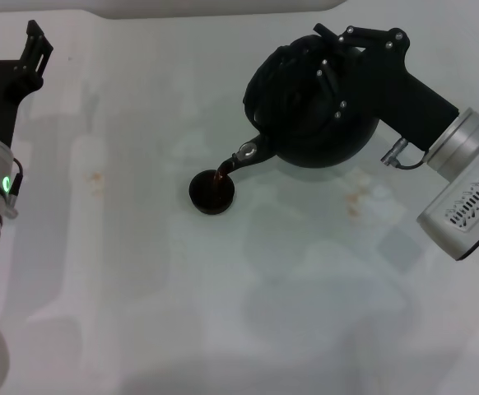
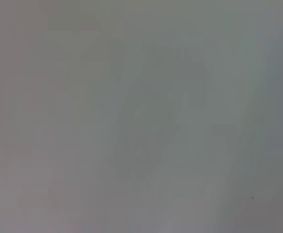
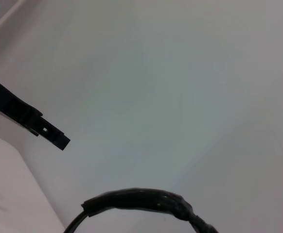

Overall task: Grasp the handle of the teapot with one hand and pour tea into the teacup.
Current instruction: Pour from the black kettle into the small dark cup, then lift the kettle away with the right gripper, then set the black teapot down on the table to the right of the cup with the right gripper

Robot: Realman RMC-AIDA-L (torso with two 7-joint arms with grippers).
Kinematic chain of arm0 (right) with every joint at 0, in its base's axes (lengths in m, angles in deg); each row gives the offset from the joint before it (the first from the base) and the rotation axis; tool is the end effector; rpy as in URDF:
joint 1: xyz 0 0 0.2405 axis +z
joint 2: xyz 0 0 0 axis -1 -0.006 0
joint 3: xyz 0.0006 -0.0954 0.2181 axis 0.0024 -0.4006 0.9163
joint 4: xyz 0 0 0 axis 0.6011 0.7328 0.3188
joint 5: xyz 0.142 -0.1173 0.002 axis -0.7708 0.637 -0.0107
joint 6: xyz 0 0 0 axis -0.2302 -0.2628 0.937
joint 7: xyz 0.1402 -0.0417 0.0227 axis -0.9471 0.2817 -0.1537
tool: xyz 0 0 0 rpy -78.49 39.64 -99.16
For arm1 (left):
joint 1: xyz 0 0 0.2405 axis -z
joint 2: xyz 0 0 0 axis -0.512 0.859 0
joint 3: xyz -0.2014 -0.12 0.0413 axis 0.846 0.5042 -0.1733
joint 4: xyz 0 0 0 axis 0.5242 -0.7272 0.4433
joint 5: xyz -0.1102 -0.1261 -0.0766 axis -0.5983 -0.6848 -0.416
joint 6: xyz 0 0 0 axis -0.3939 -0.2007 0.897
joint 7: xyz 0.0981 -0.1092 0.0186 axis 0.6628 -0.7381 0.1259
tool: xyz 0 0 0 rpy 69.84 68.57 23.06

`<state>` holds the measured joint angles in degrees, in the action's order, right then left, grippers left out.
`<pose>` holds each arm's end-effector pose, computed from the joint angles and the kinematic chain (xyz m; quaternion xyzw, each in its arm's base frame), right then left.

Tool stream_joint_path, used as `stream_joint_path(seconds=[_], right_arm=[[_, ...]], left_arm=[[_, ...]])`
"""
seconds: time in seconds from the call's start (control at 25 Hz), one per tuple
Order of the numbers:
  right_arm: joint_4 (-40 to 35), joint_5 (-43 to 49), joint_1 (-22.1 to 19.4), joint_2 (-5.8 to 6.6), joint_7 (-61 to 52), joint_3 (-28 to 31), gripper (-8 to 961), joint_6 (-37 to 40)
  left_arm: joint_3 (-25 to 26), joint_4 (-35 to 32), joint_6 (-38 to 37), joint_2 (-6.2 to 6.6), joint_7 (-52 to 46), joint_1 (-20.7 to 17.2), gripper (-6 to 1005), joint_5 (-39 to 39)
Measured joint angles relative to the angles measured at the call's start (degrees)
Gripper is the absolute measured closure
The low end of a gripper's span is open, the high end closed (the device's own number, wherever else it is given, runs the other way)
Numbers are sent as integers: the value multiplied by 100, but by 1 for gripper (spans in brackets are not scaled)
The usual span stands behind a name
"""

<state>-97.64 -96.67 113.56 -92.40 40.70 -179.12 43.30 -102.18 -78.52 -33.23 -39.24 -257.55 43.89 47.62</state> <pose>0.2118 0.2998 -0.0398 -0.8253 -0.1771 0.2326 0.4832 -0.2708 0.3040 -0.0082 -0.6104 -0.3504 -0.3365 0.6256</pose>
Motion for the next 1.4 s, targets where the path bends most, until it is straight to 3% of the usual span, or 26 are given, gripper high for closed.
stream_joint_path(seconds=[0.56, 0.96, 1.2, 1.4], right_arm=[[4, -2, 0, 0, -1272, 24, 836, -361], [87, -80, -36, 33, -2515, 133, 834, 59], [614, -158, -182, 48, -3565, 275, 833, 752], [921, -174, -400, 52, -3722, 296, 832, 913]], left_arm=[[-1, 55, -12, 0, 0, 19, 112, -68], [-82, 54, -4, 0, 0, 2, 111, -68], [-140, 52, -2, 0, 0, 2, 112, -67], [-151, 52, -2, 0, 0, 20, 112, -67]])
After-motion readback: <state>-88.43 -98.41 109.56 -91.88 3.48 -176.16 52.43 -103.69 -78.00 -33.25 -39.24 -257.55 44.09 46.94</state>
